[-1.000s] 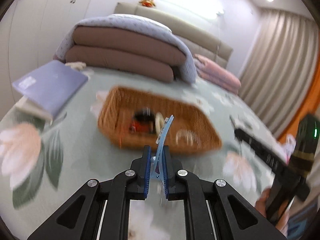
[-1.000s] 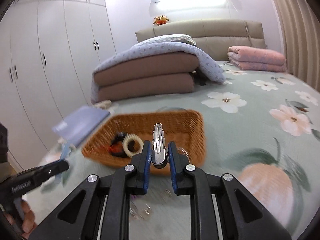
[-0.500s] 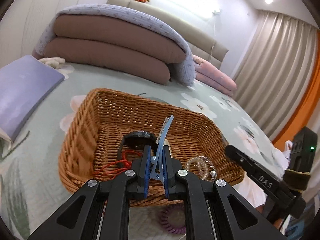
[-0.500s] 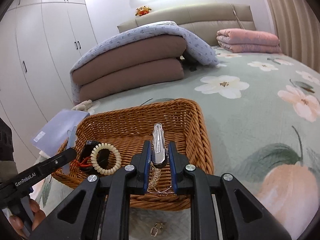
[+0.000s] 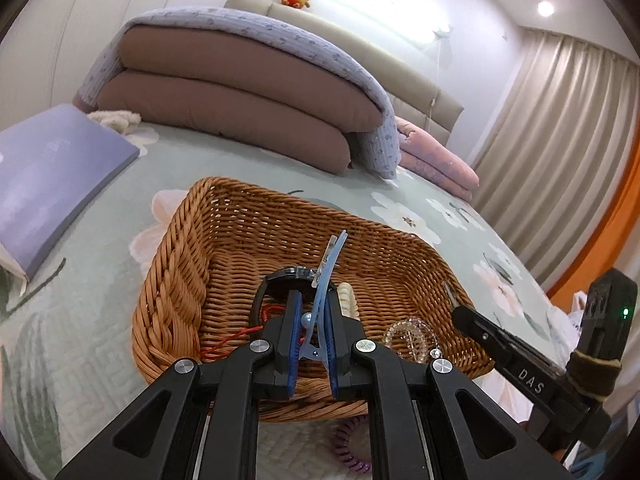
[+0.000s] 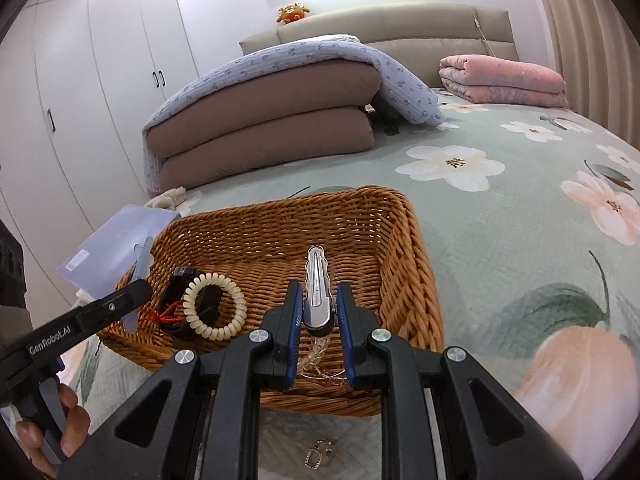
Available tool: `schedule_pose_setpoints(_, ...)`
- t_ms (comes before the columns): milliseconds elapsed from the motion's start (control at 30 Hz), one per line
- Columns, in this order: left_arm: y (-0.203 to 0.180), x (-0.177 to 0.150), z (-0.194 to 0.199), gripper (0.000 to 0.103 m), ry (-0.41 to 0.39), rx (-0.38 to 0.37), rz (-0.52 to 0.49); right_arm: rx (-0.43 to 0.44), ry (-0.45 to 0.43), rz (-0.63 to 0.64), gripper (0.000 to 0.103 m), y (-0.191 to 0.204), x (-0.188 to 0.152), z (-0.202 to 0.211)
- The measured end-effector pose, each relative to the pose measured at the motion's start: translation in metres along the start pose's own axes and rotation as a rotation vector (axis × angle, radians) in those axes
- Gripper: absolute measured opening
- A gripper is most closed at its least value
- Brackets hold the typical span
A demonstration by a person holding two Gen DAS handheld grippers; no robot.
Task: Organize jewelry
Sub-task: 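Carry the blue clip and keys into the wicker basket and open both tools, then move both tools back over the crystal charms and gold clasp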
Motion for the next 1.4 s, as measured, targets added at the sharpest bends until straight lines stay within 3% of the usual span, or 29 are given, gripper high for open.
schedule_pose_setpoints(100, 0.004, 0.002, 0.004, 0.023, -0.012, -0.020, 0.019, 0.021, 0.009, -0.001, 0.027, 0.001, 0.000, 0.000)
schedule_pose_setpoints(167, 0.003, 0.002, 0.008, 0.049, -0.034, -0.004, 0.013, 0.011, 0.003, -0.001, 0.032, 0.000, 0.000, 0.001)
schedule_pose_setpoints(233, 0.002, 0.002, 0.011, 0.055, -0.052, 0.003, 0.010, 0.015, -0.002, -0.007, 0.033, -0.001, 0.000, 0.003)
schedule_pose_setpoints(900, -0.026, -0.011, 0.046, 0.055, -0.094, -0.020, -0.089, 0.008, -0.123, -0.041, 0.033, -0.007, 0.001, 0.039)
schedule_pose_setpoints(1067, -0.026, -0.036, 0.057, 0.055, -0.069, -0.005, -0.080, -0.031, -0.159, -0.031, 0.033, -0.008, -0.015, 0.067)
schedule_pose_setpoints(1200, -0.022, -0.067, 0.063, 0.055, -0.007, 0.024, -0.052, -0.024, -0.103, -0.037, 0.033, -0.013, -0.037, 0.079)
schedule_pose_setpoints(1300, -0.024, -0.076, 0.072, 0.055, 0.008, 0.008, -0.039, -0.006, -0.035, -0.032, 0.033, -0.015, -0.050, 0.082)
schedule_pose_setpoints(1400, -0.027, -0.090, 0.068, 0.055, 0.084, -0.013, -0.023, 0.014, 0.019, 0.005, 0.033, -0.012, -0.061, 0.083)
Point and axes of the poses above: each gripper's, at about its wrist camera, not at the fingertips, and z roughly against the way its jaws point, y to its left, x to its top, the point moved 1 cm from there along -z, roughly the way its jaws point, and after that the axes turned 10 degrees about -x, right-handed, at the moved point
